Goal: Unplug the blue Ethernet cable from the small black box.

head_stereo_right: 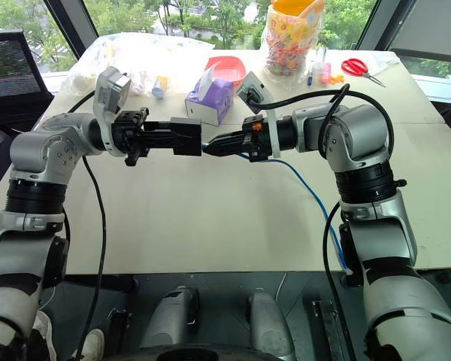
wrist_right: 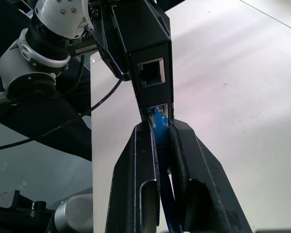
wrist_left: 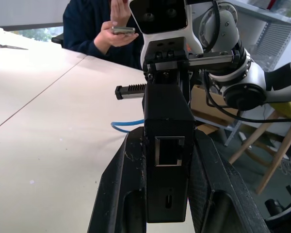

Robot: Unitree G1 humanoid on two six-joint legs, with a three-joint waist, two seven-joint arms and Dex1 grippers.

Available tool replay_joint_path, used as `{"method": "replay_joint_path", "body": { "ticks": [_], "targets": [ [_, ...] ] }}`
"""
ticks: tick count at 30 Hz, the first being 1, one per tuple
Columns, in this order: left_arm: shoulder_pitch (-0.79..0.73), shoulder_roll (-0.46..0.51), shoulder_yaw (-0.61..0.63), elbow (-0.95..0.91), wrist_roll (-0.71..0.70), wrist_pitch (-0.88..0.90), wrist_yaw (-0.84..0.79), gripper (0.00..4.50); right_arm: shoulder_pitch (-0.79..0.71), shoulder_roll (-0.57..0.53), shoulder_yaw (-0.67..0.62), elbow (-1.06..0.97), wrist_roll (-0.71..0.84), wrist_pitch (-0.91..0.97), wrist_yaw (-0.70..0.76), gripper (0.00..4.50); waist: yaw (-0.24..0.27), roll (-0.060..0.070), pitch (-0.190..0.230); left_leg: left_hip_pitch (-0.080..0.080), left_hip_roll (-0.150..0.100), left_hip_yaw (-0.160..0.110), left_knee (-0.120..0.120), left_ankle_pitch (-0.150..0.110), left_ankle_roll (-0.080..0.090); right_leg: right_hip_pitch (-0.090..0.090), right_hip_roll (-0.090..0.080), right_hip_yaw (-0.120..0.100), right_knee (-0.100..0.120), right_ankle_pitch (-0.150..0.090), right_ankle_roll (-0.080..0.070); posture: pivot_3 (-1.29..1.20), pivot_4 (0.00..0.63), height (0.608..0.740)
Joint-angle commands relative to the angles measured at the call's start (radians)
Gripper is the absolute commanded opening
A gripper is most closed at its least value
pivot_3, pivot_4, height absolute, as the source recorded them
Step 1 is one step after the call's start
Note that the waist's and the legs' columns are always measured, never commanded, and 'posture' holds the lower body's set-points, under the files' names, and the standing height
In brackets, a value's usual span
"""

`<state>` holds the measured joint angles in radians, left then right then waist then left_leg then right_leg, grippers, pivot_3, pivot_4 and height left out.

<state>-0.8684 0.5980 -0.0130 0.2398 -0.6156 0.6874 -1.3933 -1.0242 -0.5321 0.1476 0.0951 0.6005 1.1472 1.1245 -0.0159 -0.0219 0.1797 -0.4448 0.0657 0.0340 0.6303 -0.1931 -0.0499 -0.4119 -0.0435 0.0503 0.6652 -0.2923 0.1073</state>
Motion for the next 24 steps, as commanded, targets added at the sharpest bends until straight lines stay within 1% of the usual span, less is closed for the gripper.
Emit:
{"method": "replay_joint_path", "body": {
  "ticks": [1,5,10,11,14,17,22,24],
  "targets": [
    [0.014,0.050,0.007,-0.056,-0.002,-0.002,-0.037,0.50,-0.001,-0.037,-0.022,0.010,-0.019,-0.052,-0.004,0.02,-0.001,0.000,0.000,0.000,0.000,0.000,0.000,0.000,0.000,0.000,0.000,0.000,0.000,0.000,0.000,0.00,0.150,0.735],
    [0.011,0.104,0.012,-0.035,0.008,-0.016,-0.067,0.50,0.036,-0.076,-0.040,0.050,-0.045,-0.100,-0.020,0.02,0.002,0.000,0.000,0.000,0.000,0.000,0.000,0.000,0.000,0.000,0.000,0.000,0.000,0.000,0.000,0.00,0.150,0.735],
    [0.009,0.124,0.032,-0.027,0.003,-0.014,-0.060,0.50,0.097,-0.096,-0.059,0.070,-0.083,-0.185,-0.047,0.02,0.001,0.000,0.000,0.000,0.000,0.001,0.000,0.000,0.000,0.000,-0.001,0.000,0.000,0.000,0.000,0.00,0.150,0.735],
    [0.016,0.120,0.031,-0.032,0.006,-0.018,-0.055,0.50,0.101,-0.077,-0.073,0.088,-0.097,-0.215,-0.082,0.02,0.001,0.000,0.000,0.000,0.000,0.000,0.000,0.000,0.000,0.000,0.000,0.000,0.000,0.000,0.000,0.00,0.150,0.735],
    [0.036,0.088,0.022,-0.048,0.014,-0.032,-0.021,0.50,0.107,-0.023,-0.062,0.153,-0.171,-0.321,-0.177,0.02,-0.004,0.000,0.000,0.000,0.000,0.001,0.000,0.000,0.000,0.000,0.000,0.001,0.000,0.000,0.000,0.00,0.150,0.735],
    [0.072,-0.051,-0.002,-0.080,0.069,-0.117,0.145,0.50,0.092,0.081,-0.004,0.339,-0.349,-0.506,-0.402,0.02,-0.003,0.000,0.000,0.001,0.000,0.000,0.000,0.000,0.000,0.001,0.000,0.000,0.000,0.000,0.000,0.00,0.150,0.735],
    [0.140,-0.179,-0.066,-0.109,0.154,-0.207,0.264,0.50,0.061,0.180,-0.018,0.556,-0.460,-0.663,-0.562,0.02,0.001,0.000,0.000,-0.002,0.000,0.001,0.000,0.000,0.000,-0.001,0.000,0.001,0.000,0.000,0.000,0.00,0.150,0.735],
    [0.162,-0.218,-0.096,-0.074,0.214,-0.280,0.307,0.50,0.044,0.204,-0.032,0.638,-0.486,-0.704,-0.628,0.02,0.000,0.000,0.000,-0.001,0.000,0.002,0.000,0.000,0.000,-0.001,-0.001,0.001,0.000,0.000,0.000,0.00,0.150,0.735]
  ]
}}
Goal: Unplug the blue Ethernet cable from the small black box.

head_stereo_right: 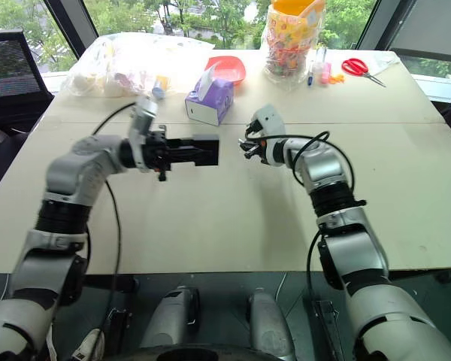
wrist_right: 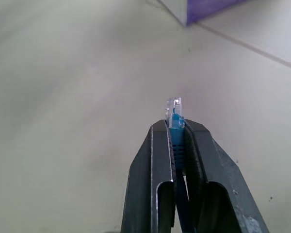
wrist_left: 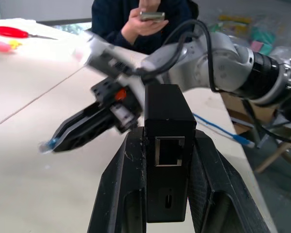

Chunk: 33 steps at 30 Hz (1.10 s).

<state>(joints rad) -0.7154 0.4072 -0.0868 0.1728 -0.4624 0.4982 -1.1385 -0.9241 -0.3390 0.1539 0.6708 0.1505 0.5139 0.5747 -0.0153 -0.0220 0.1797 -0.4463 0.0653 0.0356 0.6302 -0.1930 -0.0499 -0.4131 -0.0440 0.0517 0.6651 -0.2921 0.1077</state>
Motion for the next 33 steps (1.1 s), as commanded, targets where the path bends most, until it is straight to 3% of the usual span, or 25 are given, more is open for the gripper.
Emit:
{"method": "replay_joint_path", "body": {
  "ticks": [1,3,6,12,13,17,20,29,30,33],
  "targets": [
    [0.023,-0.044,-0.044,0.019,0.102,-0.148,0.071,0.50,-0.063,0.022,-0.047,0.098,-0.045,-0.086,-0.109,0.02,0.000,0.000,0.000,0.000,0.000,0.000,0.000,0.000,0.000,0.000,0.000,0.000,0.000,0.000,0.000,0.00,0.150,0.735],
    [0.041,-0.068,-0.070,0.057,0.156,-0.226,0.097,0.50,-0.072,0.035,-0.060,0.146,-0.058,-0.116,-0.147,0.02,-0.001,0.000,0.000,0.001,0.000,0.000,0.000,0.000,0.000,0.000,0.000,0.000,0.000,0.000,0.000,0.00,0.150,0.735],
    [0.057,-0.099,-0.079,0.091,0.190,-0.285,0.130,0.50,-0.082,0.045,-0.093,0.176,-0.054,-0.133,-0.177,1.18,-0.003,0.000,0.000,0.002,0.000,0.000,0.000,0.000,0.000,0.001,0.000,0.000,0.000,0.000,0.000,0.00,0.150,0.735],
    [0.067,-0.129,-0.080,0.180,0.255,-0.405,0.187,0.50,-0.062,0.027,-0.132,0.092,-0.055,-0.085,-0.191,4.26,-0.003,0.000,0.000,0.002,0.000,0.000,0.000,0.000,0.000,0.001,0.000,0.000,0.001,0.000,0.000,0.00,0.150,0.735],
    [0.065,-0.134,-0.075,0.193,0.260,-0.421,0.199,0.50,-0.055,0.021,-0.145,0.059,-0.048,-0.069,-0.197,4.48,-0.003,0.000,0.000,0.002,0.000,0.000,-0.001,0.000,0.000,0.001,0.000,0.000,0.001,0.000,0.000,0.00,0.150,0.735],
    [0.055,-0.141,-0.057,0.234,0.269,-0.454,0.233,0.50,-0.002,-0.001,-0.223,-0.155,-0.007,0.021,-0.241,4.48,0.000,0.000,0.000,0.001,0.000,0.000,0.000,0.000,0.000,0.001,0.000,0.000,0.000,0.000,0.000,0.00,0.150,0.735],
    [0.056,-0.130,-0.040,0.283,0.296,-0.522,0.280,0.50,0.141,-0.017,-0.299,-0.519,0.059,0.214,-0.279,4.48,0.007,0.000,0.000,0.001,0.000,0.000,-0.001,0.000,0.000,0.001,0.000,0.000,0.000,0.000,0.000,0.00,0.150,0.735],
    [0.096,-0.137,-0.015,0.389,0.302,-0.609,0.314,0.50,0.464,-0.028,-0.308,-1.114,0.215,0.601,-0.266,4.48,-0.001,0.000,0.000,0.003,0.000,0.000,-0.001,0.000,0.000,0.002,0.000,0.000,0.000,0.000,0.000,0.00,0.150,0.735],
    [0.099,-0.135,-0.010,0.387,0.293,-0.601,0.308,1.51,0.479,-0.039,-0.305,-1.151,0.231,0.627,-0.256,4.50,-0.001,0.001,0.000,0.003,0.000,-0.001,0.000,0.000,0.000,0.002,0.001,0.000,0.000,0.000,0.000,0.00,0.150,0.735],
    [0.104,-0.115,0.000,0.380,0.283,-0.598,0.287,2.51,0.504,-0.092,-0.300,-1.228,0.283,0.687,-0.207,4.50,0.000,0.000,0.000,0.003,0.000,-0.001,0.000,0.000,0.000,0.002,0.000,0.000,0.000,0.000,0.000,0.00,0.150,0.735]
  ]
}}
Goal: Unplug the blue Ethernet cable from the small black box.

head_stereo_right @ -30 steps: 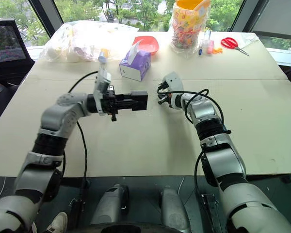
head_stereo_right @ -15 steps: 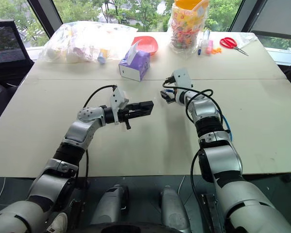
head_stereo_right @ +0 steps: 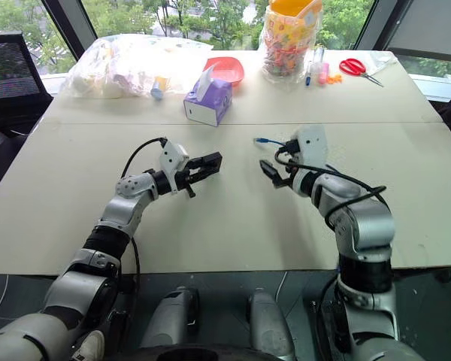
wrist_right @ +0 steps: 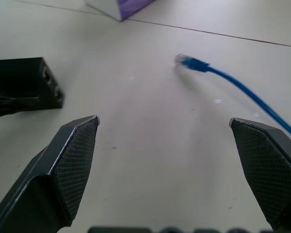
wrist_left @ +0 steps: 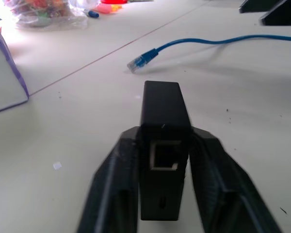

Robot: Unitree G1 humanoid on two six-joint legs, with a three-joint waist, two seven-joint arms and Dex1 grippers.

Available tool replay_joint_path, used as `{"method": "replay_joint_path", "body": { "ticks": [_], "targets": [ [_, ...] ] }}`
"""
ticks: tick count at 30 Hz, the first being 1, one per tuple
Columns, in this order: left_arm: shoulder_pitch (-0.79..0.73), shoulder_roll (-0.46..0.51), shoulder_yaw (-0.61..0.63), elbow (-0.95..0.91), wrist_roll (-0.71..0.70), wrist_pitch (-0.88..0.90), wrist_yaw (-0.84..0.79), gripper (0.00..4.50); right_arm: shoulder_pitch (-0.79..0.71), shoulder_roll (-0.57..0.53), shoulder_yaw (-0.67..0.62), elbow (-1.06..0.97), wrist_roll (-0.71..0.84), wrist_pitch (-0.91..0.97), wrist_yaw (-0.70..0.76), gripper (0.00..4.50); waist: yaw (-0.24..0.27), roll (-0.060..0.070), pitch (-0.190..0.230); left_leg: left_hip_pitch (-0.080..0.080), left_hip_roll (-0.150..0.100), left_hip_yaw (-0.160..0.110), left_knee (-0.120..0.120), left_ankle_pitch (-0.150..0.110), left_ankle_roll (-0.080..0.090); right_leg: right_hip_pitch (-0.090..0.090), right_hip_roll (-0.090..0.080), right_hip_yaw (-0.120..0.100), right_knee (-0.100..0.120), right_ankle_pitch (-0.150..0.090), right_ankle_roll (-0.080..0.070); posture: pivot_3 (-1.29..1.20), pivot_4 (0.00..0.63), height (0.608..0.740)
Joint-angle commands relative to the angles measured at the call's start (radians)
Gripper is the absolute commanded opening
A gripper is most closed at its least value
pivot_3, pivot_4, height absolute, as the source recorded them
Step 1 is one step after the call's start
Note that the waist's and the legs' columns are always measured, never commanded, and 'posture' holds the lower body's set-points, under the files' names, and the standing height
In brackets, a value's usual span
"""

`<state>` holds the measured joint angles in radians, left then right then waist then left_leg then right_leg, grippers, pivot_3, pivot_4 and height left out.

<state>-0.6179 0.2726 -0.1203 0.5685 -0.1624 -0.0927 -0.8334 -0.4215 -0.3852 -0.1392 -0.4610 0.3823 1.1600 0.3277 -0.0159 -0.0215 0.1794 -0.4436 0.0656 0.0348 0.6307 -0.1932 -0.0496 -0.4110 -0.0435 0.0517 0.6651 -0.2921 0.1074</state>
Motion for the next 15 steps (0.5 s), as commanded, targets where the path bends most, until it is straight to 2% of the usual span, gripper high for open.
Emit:
{"method": "replay_joint_path", "body": {
  "ticks": [1,3,5,8,12,15],
  "targets": [
    [0.007,0.027,0.038,-0.018,-0.020,-0.006,-0.024,2.95,0.003,-0.065,-0.007,-0.110,0.065,0.051,0.056,4.50,0.001,0.000,0.000,0.000,0.000,0.000,0.000,0.000,0.000,0.000,0.000,0.000,0.000,0.000,0.000,0.00,0.150,0.735],
    [0.013,0.045,0.054,-0.028,-0.031,0.002,-0.042,3.83,-0.001,-0.091,-0.020,-0.129,0.096,0.078,0.078,4.50,0.000,0.000,0.000,0.000,0.000,0.000,0.000,0.000,0.000,0.000,0.000,0.000,0.000,0.000,0.000,0.00,0.150,0.735],
    [0.029,0.079,0.067,-0.065,-0.055,0.041,-0.080,4.48,-0.002,-0.136,-0.032,-0.149,0.133,0.101,0.119,4.50,0.001,0.000,0.000,0.000,0.000,0.000,0.000,0.000,0.000,0.000,0.000,0.000,0.000,0.000,0.000,0.00,0.150,0.735],
    [0.068,0.136,0.078,-0.165,-0.100,0.127,-0.144,4.48,0.006,-0.217,-0.026,-0.172,0.174,0.107,0.180,4.50,-0.001,0.000,0.000,0.000,0.000,0.000,-0.001,0.000,0.000,0.000,0.000,0.000,-0.001,0.000,0.000,0.00,0.150,0.735],
    [0.145,0.265,0.082,-0.388,-0.196,0.341,-0.263,4.48,-0.003,-0.324,-0.038,-0.185,0.236,0.103,0.268,4.50,-0.001,0.000,0.000,0.000,0.000,0.000,-0.002,0.000,0.000,0.000,-0.001,0.000,-0.001,0.000,-0.001,0.00,0.150,0.735],
    [0.159,0.314,0.091,-0.478,-0.238,0.435,-0.282,4.48,-0.015,-0.370,-0.041,-0.169,0.260,0.080,0.306,4.50,0.000,0.000,0.000,0.000,0.000,-0.001,-0.001,0.000,0.000,0.001,-0.001,0.000,-0.001,-0.002,-0.004,0.00,0.150,0.735]
  ]
}}
